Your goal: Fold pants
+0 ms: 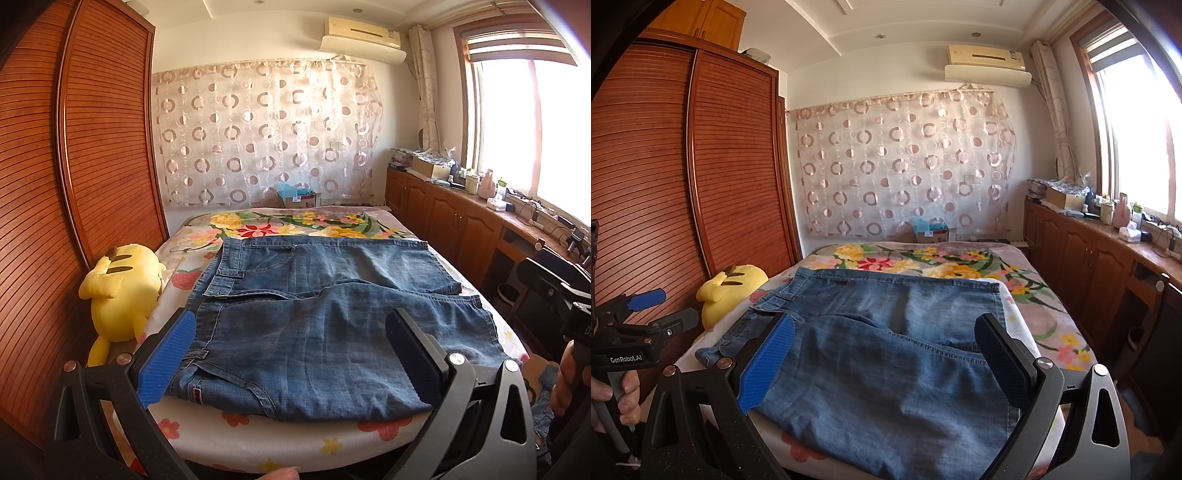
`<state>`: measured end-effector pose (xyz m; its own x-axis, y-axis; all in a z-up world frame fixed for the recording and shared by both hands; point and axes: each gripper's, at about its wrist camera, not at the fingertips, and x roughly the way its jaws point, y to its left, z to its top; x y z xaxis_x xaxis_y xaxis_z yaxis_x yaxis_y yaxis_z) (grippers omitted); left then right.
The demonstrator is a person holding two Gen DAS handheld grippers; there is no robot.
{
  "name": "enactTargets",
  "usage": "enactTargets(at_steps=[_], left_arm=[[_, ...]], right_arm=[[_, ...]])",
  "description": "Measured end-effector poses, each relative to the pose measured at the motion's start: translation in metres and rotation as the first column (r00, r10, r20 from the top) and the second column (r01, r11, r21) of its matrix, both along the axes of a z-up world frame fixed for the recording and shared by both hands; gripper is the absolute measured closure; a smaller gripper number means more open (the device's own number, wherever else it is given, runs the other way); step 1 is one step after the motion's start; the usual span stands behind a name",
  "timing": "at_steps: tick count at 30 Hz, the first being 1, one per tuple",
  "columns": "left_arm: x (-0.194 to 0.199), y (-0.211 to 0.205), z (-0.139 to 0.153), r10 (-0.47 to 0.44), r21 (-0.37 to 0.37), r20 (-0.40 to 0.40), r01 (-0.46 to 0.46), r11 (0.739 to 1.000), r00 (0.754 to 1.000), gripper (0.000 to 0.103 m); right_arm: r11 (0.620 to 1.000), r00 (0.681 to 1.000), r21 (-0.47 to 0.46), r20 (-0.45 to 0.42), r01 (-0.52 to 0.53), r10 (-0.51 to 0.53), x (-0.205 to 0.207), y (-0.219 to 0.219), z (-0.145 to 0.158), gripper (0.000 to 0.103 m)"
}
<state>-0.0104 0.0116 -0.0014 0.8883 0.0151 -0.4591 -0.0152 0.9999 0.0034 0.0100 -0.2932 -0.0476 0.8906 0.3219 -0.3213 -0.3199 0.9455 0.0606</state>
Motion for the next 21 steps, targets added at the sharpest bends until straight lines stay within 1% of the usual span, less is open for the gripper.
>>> enactTargets(at_steps=[10, 14, 21], left_arm=[[0.000, -0.001, -0.001, -0.001, 0.001, -0.004, 0.001, 1.000, 1.000, 0.000], [0.004, 0.001, -0.006, 0.000, 0.000, -0.028, 0.000, 1.000, 1.000, 0.000], [0.019, 0.011, -0.025, 0.002, -0.004, -0.084, -0.003, 1.000, 0.996, 0.000]], right_arm=[[1.000, 1.000, 0.000, -0.001, 0.000, 0.000, 0.000, 0.000, -0.001, 0.005], [1.000, 1.000, -0.002, -0.018, 0.005, -0.005, 0.004, -0.002, -0.005, 0.005], [1.000, 0.999, -0.015, -0.041, 0.007, -0.008, 0.012, -0.004, -0.013, 0.005]])
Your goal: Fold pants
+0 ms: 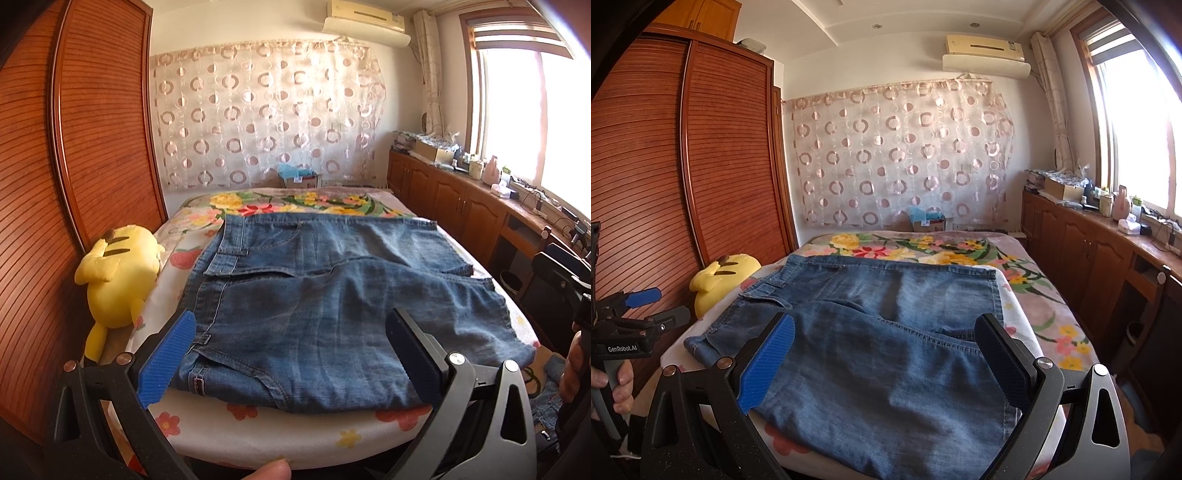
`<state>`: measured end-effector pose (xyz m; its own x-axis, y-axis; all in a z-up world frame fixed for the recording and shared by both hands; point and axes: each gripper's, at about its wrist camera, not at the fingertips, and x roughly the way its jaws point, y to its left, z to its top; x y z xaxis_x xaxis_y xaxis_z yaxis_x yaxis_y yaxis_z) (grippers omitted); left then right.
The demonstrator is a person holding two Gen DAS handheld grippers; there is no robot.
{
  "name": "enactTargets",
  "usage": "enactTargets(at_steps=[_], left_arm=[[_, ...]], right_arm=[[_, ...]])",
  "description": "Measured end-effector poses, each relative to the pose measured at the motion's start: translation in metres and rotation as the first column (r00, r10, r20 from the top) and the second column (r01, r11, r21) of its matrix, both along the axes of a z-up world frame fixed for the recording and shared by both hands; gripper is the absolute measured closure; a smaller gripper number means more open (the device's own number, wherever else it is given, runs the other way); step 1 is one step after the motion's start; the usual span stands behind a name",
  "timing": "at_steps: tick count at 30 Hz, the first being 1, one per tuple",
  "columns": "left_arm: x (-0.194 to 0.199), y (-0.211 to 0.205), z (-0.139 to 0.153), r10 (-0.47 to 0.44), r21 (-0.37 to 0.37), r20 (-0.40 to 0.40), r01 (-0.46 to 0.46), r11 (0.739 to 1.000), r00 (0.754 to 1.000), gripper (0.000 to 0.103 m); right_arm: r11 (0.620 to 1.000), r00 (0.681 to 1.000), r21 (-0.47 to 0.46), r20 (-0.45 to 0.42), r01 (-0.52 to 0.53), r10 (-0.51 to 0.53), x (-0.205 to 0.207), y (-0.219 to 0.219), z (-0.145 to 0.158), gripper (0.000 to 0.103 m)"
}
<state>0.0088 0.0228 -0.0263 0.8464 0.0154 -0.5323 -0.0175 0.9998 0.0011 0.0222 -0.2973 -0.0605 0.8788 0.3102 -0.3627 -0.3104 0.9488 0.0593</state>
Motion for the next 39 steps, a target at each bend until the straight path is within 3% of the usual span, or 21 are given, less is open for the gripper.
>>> enactTargets(at_steps=[13, 26, 39], left_arm=[[0.018, 0.033, -0.028, 0.015, 0.008, -0.085, -0.014, 1.000, 0.996, 0.000], [0.030, 0.098, -0.058, 0.104, -0.015, -0.134, -0.107, 0.994, 0.985, 0.002], [0.037, 0.138, -0.099, 0.140, -0.051, -0.242, -0.157, 0.986, 0.960, 0.027]], right_arm=[[0.998, 0.996, -0.039, -0.068, 0.056, -0.059, 0.014, -0.016, -0.008, 0.005], [0.983, 0.968, -0.098, -0.185, 0.154, -0.170, 0.028, -0.023, -0.019, 0.008], [0.985, 0.960, -0.125, -0.237, 0.120, -0.147, 0.022, -0.017, -0.015, 0.012]])
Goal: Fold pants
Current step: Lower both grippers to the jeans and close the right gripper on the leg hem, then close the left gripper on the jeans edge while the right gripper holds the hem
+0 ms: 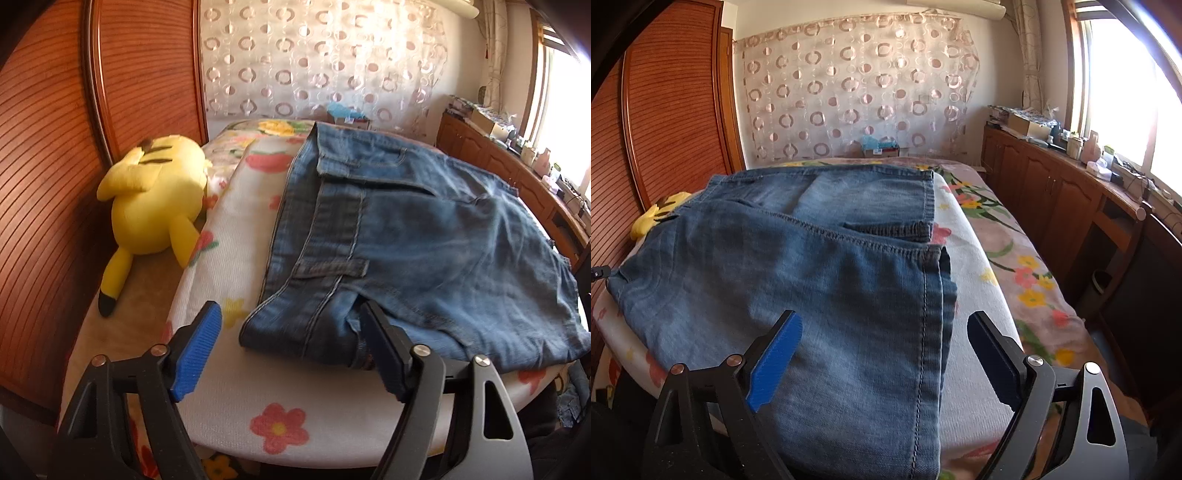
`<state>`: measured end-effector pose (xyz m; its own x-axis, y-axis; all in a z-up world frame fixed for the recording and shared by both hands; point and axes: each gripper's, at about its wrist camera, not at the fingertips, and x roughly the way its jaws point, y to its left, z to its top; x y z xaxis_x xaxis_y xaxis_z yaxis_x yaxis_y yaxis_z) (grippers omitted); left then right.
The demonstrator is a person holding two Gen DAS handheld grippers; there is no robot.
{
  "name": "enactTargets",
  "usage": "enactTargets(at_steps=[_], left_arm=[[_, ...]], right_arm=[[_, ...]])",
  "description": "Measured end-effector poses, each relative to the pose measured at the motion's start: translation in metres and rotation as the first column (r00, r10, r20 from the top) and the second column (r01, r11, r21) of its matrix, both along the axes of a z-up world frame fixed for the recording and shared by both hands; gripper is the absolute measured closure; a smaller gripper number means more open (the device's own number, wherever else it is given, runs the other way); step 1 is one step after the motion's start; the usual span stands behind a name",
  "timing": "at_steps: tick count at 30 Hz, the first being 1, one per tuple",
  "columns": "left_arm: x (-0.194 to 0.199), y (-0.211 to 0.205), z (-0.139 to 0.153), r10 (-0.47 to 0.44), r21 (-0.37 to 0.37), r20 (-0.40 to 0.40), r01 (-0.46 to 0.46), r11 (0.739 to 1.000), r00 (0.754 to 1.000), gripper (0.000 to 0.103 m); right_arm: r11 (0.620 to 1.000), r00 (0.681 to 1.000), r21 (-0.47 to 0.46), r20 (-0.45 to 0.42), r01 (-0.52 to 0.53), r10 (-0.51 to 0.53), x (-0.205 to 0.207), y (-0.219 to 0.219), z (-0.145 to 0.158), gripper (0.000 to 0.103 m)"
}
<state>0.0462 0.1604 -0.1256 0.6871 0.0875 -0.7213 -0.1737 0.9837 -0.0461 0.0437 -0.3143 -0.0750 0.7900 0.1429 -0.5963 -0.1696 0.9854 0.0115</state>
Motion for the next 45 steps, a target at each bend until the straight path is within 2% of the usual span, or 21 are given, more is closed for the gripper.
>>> enactTargets(at_steps=[9, 15, 23, 30, 36, 38, 42, 45], left_arm=[[0.005, 0.007, -0.025, 0.019, -0.002, -0.059, -0.019, 1.000, 0.998, 0.029], [0.006, 0.008, -0.030, 0.016, -0.008, -0.060, -0.017, 1.000, 0.998, 0.028], [0.006, 0.008, -0.030, 0.015, -0.005, -0.057, -0.015, 1.000, 0.998, 0.028], [0.003, 0.010, -0.028, 0.002, -0.030, -0.046, -0.003, 1.000, 0.999, 0.034], [0.001, 0.011, -0.023, -0.015, -0.069, -0.018, 0.013, 0.998, 1.000, 0.046], [0.002, 0.010, -0.023, -0.013, -0.071, -0.016, 0.012, 0.997, 1.000, 0.047], [0.003, 0.012, -0.024, -0.007, -0.087, -0.017, 0.005, 0.996, 1.000, 0.047], [0.000, 0.012, -0.019, -0.005, -0.098, -0.007, 0.004, 0.995, 1.000, 0.047]], right_arm=[[1.000, 0.997, 0.007, -0.072, 0.002, -0.001, 0.005, -0.017, 0.001, 0.014], [1.000, 0.993, 0.021, -0.114, -0.019, 0.021, 0.003, -0.025, 0.001, 0.017], [0.999, 0.988, 0.029, -0.151, -0.025, 0.029, -0.001, -0.032, -0.003, 0.030], [0.999, 0.988, 0.021, -0.148, -0.030, 0.033, 0.002, -0.031, -0.004, 0.041], [0.999, 0.990, 0.002, -0.136, -0.036, 0.036, -0.001, -0.030, -0.002, 0.063], [0.998, 0.989, 0.015, -0.136, -0.059, 0.061, -0.002, -0.029, -0.002, 0.088], [0.996, 0.988, 0.005, -0.129, -0.090, 0.090, -0.002, -0.021, 0.001, 0.092], [0.997, 0.991, 0.010, -0.114, -0.072, 0.073, 0.000, -0.026, 0.006, 0.094]])
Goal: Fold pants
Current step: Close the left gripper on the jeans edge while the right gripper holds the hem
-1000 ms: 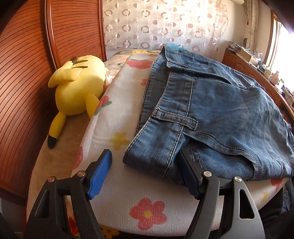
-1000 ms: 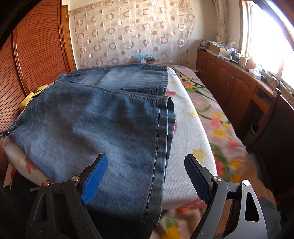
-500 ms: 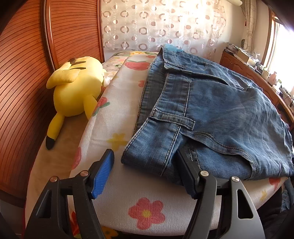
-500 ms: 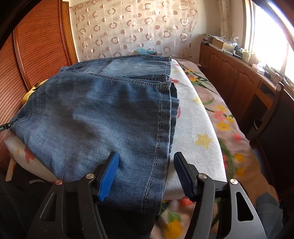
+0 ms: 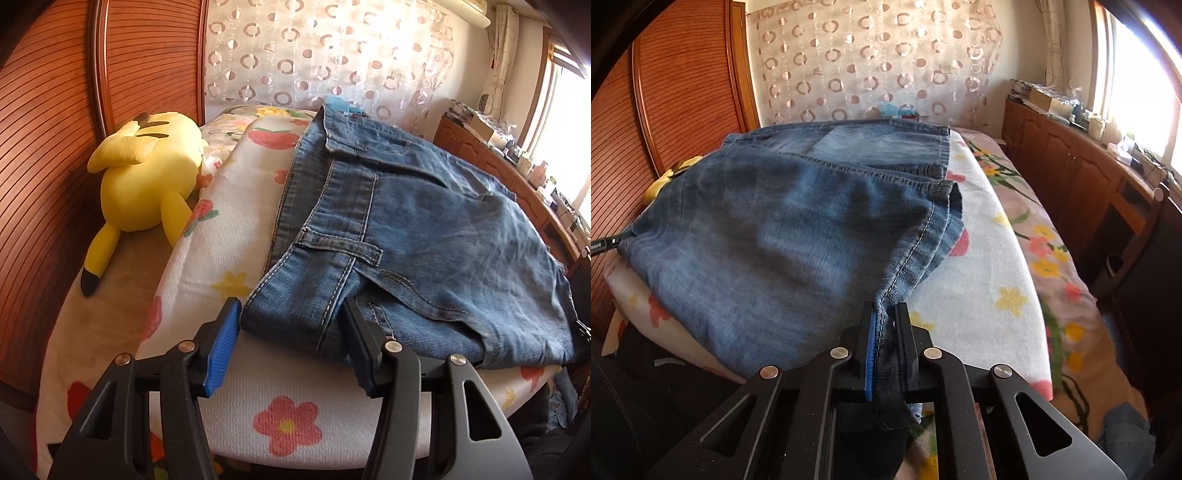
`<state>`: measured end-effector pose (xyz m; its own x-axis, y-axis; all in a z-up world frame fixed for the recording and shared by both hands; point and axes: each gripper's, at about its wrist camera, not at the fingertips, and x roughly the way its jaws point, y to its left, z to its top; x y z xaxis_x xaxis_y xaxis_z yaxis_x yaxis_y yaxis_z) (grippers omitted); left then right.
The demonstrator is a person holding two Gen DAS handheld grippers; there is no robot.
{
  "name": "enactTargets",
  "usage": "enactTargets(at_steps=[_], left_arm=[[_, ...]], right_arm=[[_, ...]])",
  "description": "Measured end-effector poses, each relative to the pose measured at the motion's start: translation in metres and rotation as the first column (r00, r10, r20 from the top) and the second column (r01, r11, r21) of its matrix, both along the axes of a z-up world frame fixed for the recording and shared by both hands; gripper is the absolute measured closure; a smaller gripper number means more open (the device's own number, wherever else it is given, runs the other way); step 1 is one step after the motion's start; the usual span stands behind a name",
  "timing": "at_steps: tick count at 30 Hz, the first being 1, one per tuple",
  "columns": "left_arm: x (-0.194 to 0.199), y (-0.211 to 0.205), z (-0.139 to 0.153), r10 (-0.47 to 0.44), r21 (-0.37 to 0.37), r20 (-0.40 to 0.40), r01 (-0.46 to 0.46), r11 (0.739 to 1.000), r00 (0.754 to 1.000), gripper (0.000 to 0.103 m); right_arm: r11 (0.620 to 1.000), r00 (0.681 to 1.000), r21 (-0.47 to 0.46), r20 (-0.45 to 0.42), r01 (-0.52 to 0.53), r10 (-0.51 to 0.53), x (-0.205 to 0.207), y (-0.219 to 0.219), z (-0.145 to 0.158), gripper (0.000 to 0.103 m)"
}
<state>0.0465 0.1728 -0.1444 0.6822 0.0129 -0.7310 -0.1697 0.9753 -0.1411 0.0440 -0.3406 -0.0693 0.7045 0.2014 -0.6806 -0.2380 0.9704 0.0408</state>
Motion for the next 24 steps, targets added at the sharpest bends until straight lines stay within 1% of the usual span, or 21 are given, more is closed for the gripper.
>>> enactTargets(at_steps=[3, 8, 13, 16, 19, 21, 22, 24], left_arm=[[-0.006, 0.000, 0.012, -0.003, 0.000, 0.034, 0.003, 1.000, 0.999, 0.047], [-0.013, -0.004, 0.027, -0.011, -0.005, 0.076, 0.012, 1.000, 0.997, 0.047], [-0.017, -0.001, 0.033, -0.009, -0.022, 0.095, 0.011, 1.000, 0.995, 0.047], [-0.013, 0.003, 0.026, 0.003, -0.015, 0.076, -0.002, 1.000, 0.997, 0.046], [-0.003, 0.011, 0.010, 0.032, -0.009, 0.029, -0.032, 0.999, 0.999, 0.046], [0.002, 0.013, -0.002, 0.030, -0.012, -0.004, -0.030, 0.999, 1.000, 0.047], [0.002, 0.012, -0.004, 0.027, -0.010, -0.008, -0.027, 1.000, 1.000, 0.047], [0.004, 0.007, -0.010, 0.018, 0.011, -0.025, -0.018, 1.000, 1.000, 0.047]], right_arm=[[1.000, 0.999, 0.004, 0.033, 0.012, -0.012, 0.000, -0.004, 0.008, 0.094], [1.000, 0.997, 0.012, 0.082, 0.000, -0.001, -0.007, 0.000, 0.020, 0.095], [1.000, 0.995, 0.014, 0.097, -0.006, 0.004, -0.009, 0.003, 0.018, 0.095], [1.000, 0.996, 0.011, 0.093, -0.009, 0.008, -0.010, 0.002, 0.016, 0.095], [1.000, 0.996, 0.012, 0.091, -0.008, 0.007, -0.011, 0.000, 0.015, 0.095], [1.000, 0.996, 0.014, 0.091, -0.008, 0.007, -0.012, -0.001, 0.015, 0.095], [1.000, 0.996, 0.010, 0.089, -0.009, 0.008, -0.011, -0.001, 0.016, 0.095], [1.000, 0.996, 0.007, 0.088, -0.010, 0.009, -0.011, 0.000, 0.017, 0.095]])
